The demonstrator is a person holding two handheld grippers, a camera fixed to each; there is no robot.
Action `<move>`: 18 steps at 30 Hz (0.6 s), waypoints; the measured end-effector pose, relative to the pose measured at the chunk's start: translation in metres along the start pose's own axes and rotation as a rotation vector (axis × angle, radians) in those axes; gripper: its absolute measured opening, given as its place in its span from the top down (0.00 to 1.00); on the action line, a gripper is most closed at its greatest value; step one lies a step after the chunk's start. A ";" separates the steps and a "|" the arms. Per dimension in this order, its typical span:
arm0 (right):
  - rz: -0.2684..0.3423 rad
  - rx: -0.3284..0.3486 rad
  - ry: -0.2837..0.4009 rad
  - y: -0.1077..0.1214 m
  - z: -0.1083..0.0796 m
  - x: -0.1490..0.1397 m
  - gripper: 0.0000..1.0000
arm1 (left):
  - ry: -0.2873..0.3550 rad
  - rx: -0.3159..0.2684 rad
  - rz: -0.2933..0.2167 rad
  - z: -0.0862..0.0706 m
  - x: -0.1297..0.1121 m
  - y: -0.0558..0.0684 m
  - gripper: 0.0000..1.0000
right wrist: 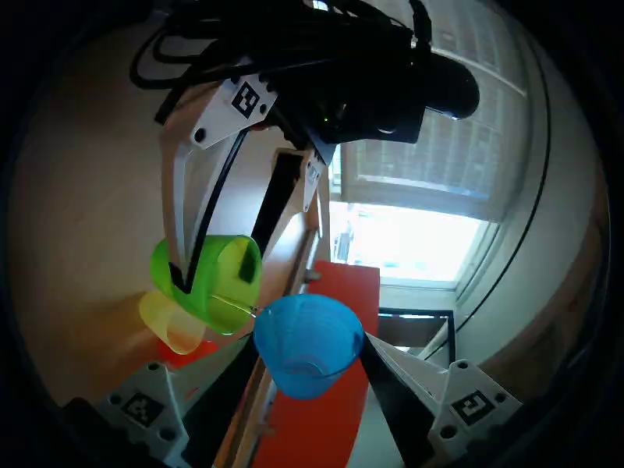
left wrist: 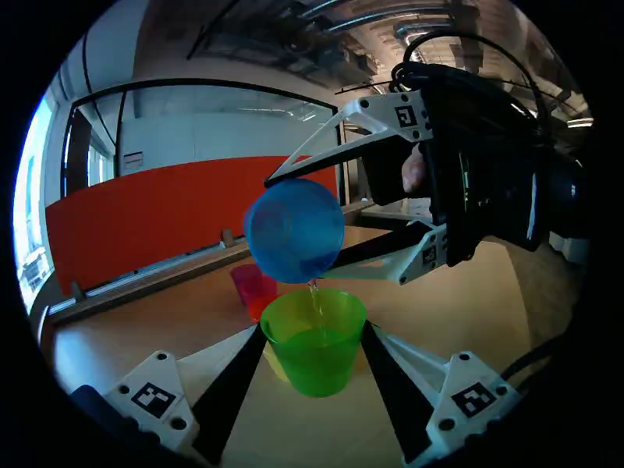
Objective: Pour water
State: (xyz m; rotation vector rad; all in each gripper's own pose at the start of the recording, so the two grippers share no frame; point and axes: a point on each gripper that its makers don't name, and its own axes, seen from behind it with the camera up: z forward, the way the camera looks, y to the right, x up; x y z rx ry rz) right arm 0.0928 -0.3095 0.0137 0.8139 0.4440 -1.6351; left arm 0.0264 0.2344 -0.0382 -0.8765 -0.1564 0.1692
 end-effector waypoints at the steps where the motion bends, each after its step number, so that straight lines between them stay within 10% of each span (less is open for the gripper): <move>1: -0.002 -0.001 0.000 0.000 0.000 0.000 0.07 | 0.000 0.000 0.000 0.000 0.000 0.000 0.13; 18: -0.040 -0.011 0.000 -0.001 0.000 0.003 0.08 | -0.001 -0.004 0.003 0.000 0.000 0.002 0.13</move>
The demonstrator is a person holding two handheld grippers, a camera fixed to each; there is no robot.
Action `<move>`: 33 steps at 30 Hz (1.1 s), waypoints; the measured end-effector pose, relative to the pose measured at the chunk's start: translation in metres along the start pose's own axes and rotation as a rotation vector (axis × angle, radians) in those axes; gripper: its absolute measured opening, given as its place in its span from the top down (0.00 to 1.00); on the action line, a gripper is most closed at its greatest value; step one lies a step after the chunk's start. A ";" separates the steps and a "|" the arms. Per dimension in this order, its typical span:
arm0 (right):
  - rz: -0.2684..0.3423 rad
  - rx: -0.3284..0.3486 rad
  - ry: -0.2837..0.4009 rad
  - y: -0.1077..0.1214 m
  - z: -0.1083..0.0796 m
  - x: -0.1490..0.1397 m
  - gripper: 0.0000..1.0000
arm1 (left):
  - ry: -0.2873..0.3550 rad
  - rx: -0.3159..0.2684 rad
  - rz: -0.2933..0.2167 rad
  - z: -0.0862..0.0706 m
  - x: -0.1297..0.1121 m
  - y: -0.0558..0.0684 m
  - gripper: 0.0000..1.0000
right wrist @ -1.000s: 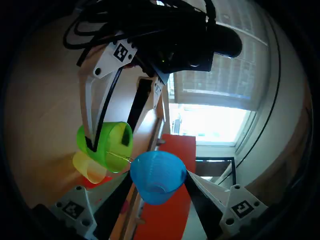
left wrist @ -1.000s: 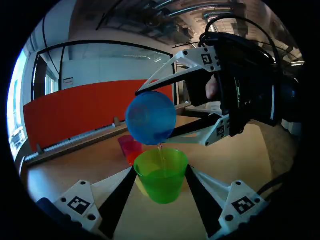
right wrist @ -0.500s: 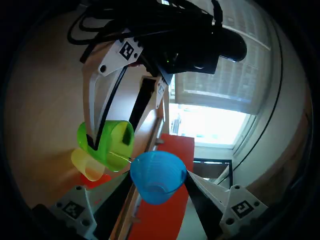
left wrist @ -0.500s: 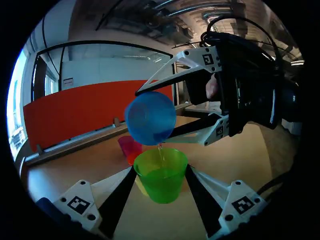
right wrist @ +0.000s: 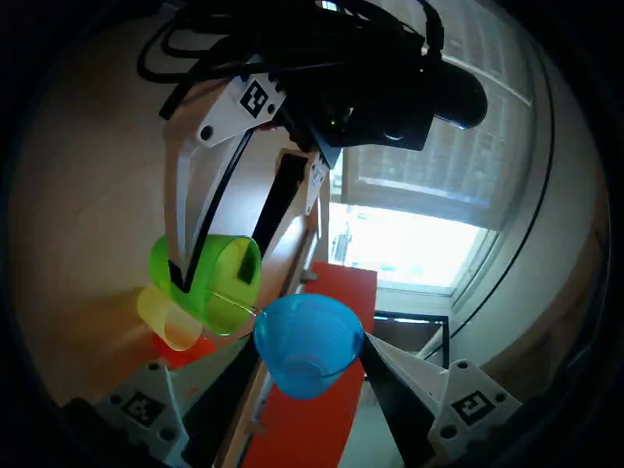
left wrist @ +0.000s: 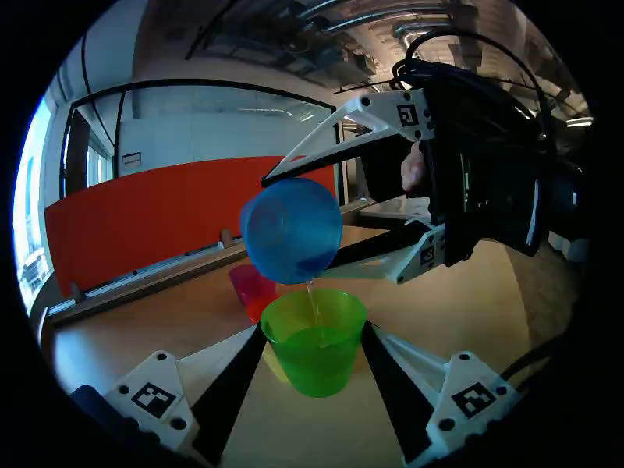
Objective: Pour water
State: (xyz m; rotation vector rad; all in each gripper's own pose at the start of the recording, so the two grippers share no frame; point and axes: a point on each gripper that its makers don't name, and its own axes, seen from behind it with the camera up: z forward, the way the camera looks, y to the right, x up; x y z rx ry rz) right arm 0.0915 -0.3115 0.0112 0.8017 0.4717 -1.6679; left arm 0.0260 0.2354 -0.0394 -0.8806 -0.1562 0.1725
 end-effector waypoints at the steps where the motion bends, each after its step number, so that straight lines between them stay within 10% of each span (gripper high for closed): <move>1: -0.005 -0.001 0.000 0.000 0.000 0.000 0.08 | -0.001 0.001 0.000 0.000 0.000 0.000 0.13; 18: -0.003 0.007 0.006 -0.005 0.000 0.009 0.07 | -0.006 0.001 -0.003 -0.002 -0.003 -0.002 0.13; 33: 0.185 0.002 0.014 -0.007 -0.003 0.011 0.07 | -0.019 0.003 0.000 -0.007 -0.008 -0.004 0.13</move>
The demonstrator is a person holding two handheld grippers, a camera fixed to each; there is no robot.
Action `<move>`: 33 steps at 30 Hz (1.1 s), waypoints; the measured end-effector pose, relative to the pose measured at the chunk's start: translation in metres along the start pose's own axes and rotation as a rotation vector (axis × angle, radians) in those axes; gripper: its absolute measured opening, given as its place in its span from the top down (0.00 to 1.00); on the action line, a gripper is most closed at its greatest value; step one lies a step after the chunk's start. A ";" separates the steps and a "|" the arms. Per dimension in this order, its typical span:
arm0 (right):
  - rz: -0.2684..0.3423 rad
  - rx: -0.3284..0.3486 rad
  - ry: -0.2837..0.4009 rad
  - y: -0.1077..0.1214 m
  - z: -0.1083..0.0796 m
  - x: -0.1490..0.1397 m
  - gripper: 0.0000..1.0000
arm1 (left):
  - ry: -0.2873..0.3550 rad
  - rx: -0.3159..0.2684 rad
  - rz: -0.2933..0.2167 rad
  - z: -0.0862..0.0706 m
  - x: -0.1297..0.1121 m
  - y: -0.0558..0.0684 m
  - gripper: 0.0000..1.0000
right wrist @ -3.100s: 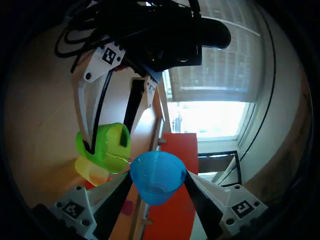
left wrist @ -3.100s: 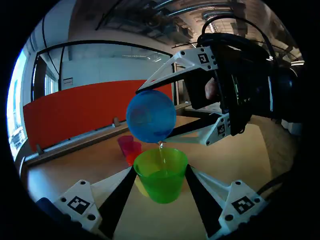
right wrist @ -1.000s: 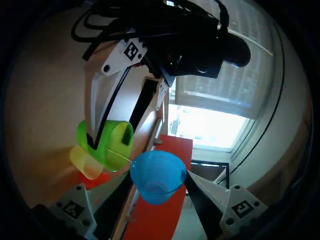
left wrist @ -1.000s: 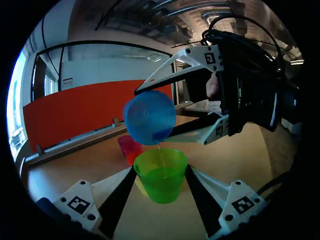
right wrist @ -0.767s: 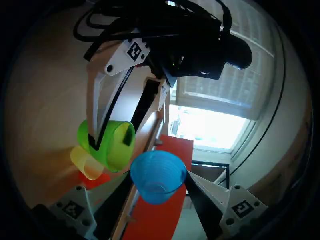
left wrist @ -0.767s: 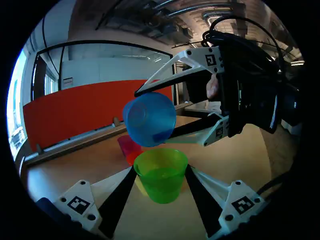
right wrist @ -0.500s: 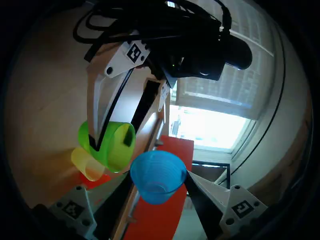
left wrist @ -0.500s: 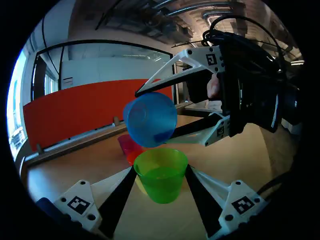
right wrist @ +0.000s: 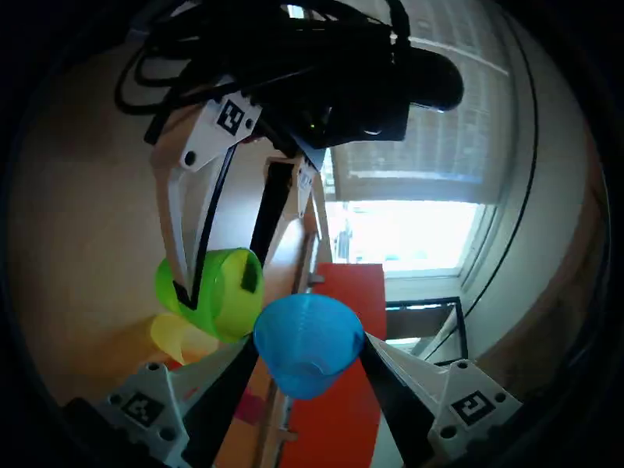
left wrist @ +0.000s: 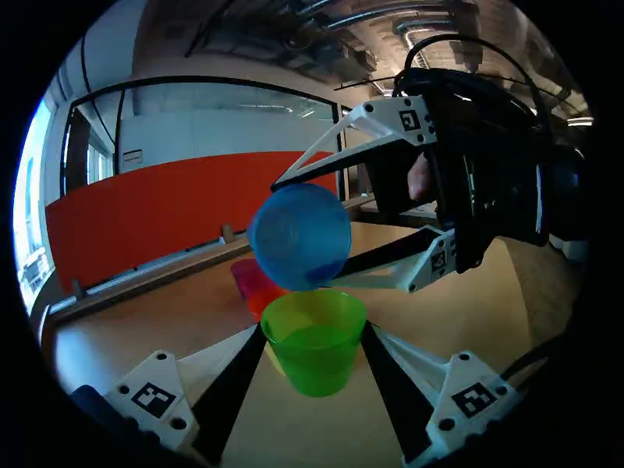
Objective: Pour water
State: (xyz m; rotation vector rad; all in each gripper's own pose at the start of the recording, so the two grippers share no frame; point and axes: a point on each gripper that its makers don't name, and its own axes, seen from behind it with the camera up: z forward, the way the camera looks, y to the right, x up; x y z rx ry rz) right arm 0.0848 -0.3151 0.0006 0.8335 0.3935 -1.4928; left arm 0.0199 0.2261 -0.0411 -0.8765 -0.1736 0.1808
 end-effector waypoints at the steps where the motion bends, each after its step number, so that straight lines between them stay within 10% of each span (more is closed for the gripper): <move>1: 0.018 -0.003 0.001 0.001 -0.001 0.000 0.07 | -0.001 0.000 0.000 0.000 0.000 0.000 0.13; 18: 0.293 -0.042 -0.017 0.011 -0.011 -0.023 0.07 | -0.005 0.020 0.014 -0.009 0.001 -0.007 0.13; 33: 0.714 -0.062 -0.068 0.000 -0.030 -0.052 0.07 | -0.019 0.036 0.010 -0.014 -0.002 -0.011 0.13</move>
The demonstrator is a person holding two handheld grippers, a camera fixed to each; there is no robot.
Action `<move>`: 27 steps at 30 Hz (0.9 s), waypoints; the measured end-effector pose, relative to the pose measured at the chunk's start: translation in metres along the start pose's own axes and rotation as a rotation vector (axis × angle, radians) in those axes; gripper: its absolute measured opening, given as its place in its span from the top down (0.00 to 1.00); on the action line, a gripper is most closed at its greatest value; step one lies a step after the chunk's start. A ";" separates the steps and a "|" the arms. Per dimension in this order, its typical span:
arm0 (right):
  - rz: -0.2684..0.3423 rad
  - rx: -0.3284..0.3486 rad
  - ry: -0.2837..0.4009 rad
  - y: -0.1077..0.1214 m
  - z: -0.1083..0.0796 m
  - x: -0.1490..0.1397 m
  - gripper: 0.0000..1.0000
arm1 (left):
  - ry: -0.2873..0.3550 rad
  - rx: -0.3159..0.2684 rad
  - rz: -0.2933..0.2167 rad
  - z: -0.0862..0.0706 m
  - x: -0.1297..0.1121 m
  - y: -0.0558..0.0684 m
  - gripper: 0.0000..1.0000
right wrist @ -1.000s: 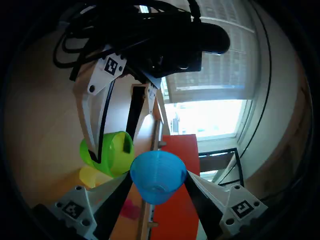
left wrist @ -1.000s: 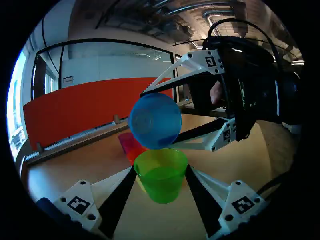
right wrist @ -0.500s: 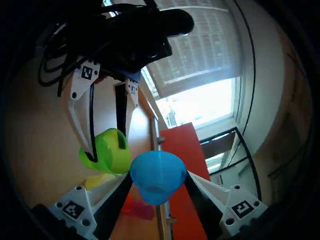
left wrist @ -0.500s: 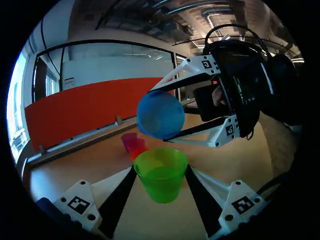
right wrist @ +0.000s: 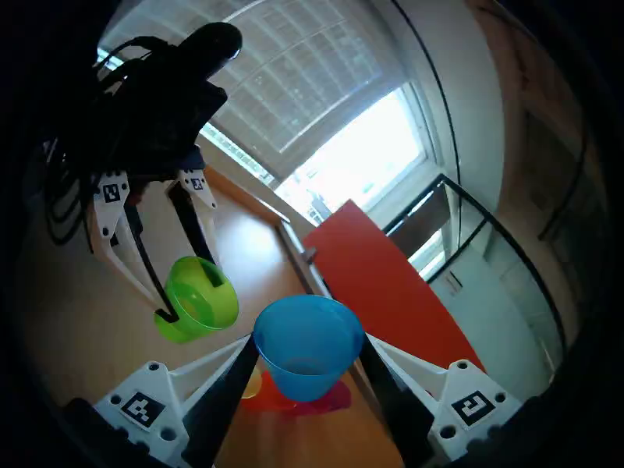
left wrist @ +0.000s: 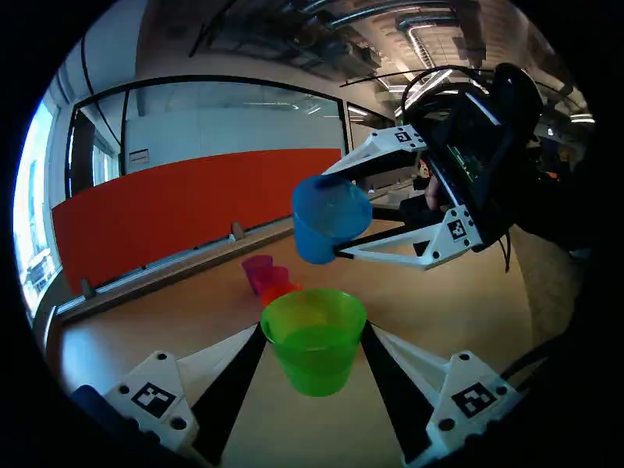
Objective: Pour water
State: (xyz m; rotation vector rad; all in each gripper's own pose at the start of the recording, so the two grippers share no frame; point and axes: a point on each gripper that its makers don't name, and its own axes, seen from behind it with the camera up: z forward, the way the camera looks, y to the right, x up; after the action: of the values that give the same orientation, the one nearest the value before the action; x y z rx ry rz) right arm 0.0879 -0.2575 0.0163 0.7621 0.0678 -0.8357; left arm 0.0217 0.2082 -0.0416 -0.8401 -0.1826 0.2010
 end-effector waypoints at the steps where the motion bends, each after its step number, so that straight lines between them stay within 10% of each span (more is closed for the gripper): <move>1: 0.020 0.000 -0.006 -0.001 -0.001 -0.003 0.07 | -0.001 0.001 0.000 0.000 0.000 0.000 0.13; 27: 0.487 0.207 -0.157 -0.059 -0.033 -0.037 0.07 | -0.067 -0.029 -0.020 -0.010 -0.016 0.000 0.13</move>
State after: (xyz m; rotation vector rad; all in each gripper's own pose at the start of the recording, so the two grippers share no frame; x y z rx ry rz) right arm 0.0297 -0.2379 -0.0298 0.8578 -0.3378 -0.4374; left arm 0.0087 0.1969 -0.0494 -0.8606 -0.2569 0.2076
